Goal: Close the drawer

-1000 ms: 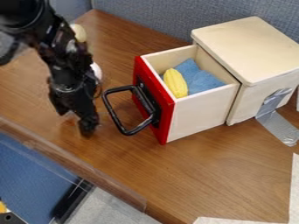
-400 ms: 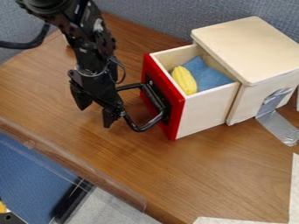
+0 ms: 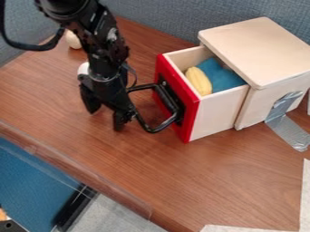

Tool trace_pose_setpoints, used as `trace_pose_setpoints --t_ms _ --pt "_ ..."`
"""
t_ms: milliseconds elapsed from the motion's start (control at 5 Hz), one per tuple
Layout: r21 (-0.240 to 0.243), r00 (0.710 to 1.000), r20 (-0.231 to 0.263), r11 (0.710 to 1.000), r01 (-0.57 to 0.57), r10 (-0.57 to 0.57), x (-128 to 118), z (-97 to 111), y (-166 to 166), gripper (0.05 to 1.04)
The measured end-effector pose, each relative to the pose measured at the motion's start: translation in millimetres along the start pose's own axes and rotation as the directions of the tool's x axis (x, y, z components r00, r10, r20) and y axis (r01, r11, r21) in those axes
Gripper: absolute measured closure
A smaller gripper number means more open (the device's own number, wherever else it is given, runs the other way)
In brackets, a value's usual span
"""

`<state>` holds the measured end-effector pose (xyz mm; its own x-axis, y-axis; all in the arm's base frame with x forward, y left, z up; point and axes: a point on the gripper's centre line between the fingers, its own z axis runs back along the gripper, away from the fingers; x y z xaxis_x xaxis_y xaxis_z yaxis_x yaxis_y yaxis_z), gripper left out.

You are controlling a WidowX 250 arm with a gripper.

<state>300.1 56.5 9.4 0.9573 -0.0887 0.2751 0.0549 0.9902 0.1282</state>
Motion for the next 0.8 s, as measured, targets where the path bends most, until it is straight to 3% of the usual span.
trace_pose_setpoints --t_ms 200,800 --pt "0.018 1.0 0.031 1.0 0.0 -0.001 11 -5 -5 0.083" --pt "0.01 0.998 0.049 0.999 -0.04 0.04 44 -10 -25 0.083"
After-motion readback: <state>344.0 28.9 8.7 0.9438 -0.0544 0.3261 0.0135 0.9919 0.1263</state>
